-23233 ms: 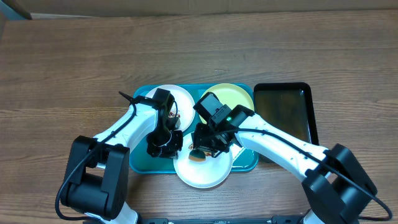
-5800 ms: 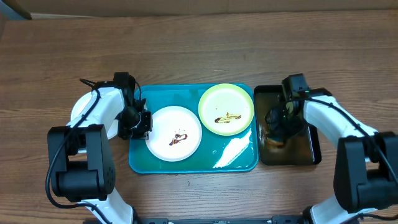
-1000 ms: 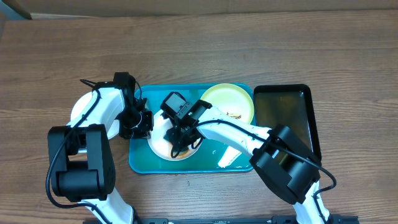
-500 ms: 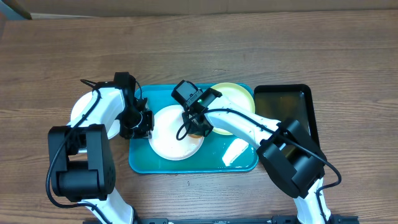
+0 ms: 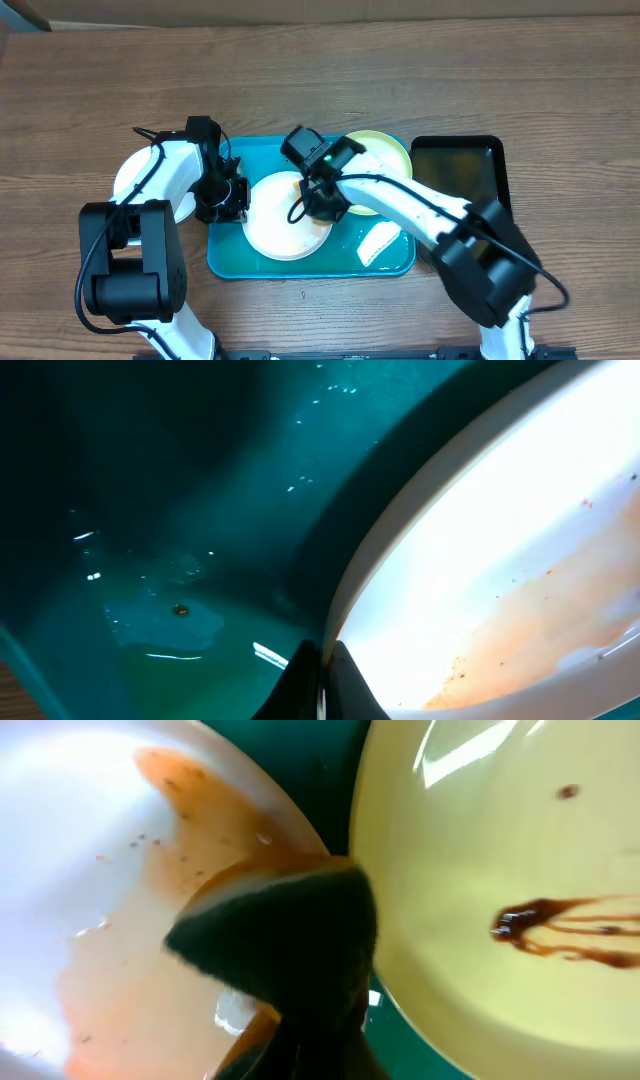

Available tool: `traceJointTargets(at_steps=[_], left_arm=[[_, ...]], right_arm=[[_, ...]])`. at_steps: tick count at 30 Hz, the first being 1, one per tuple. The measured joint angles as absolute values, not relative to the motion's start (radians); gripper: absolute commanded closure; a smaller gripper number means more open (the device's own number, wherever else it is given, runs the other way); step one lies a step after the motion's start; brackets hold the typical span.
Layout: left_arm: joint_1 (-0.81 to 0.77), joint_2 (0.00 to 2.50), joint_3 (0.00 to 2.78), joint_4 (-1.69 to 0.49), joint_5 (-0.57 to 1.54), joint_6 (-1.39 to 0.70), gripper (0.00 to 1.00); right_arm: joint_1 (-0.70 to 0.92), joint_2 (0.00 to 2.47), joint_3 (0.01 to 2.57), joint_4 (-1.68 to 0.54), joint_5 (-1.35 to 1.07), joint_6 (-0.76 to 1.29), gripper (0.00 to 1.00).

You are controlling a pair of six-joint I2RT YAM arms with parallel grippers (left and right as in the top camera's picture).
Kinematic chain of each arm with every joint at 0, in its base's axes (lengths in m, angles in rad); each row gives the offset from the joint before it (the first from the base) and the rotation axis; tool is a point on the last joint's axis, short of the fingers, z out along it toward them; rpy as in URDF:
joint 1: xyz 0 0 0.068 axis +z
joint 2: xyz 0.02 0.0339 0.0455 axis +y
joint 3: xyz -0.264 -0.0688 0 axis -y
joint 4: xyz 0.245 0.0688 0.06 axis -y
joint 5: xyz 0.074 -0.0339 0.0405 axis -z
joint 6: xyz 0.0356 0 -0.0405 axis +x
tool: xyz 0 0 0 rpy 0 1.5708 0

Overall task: Clean dirty plates on tray and stack at the side
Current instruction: 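Return the sponge with right gripper to the black pan, then lift the white plate with left gripper and stack it on the cleaned plate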

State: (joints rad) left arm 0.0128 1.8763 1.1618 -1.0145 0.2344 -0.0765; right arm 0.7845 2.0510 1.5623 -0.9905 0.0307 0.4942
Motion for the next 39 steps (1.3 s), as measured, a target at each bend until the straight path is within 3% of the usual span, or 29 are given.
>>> traceJointTargets(at_steps=[9, 18, 31, 39], left_arm=[[0.015, 1.876, 1.162, -1.014, 0.226, -0.076, 0.96], [0.014, 1.864, 1.176, -1.021, 0.200, -0.088, 0.96], [-0.001, 1.521, 1.209, -0.996, -0.018, -0.125, 0.96], [-0.149, 1.389, 1.209, -0.987, -0.284, -0.141, 0.96]], right_arm=[[0.653, 1.842, 1.589, -1.114, 0.082, 0.536, 0.96], [0.429, 1.837, 1.591, -1.298, 0.095, 0.546, 0.96], [0.137, 1.837, 1.534, -1.296, -0.097, 0.411, 0.96], [0.059, 1.835, 1.401, -1.209, -0.217, 0.327, 0.96]])
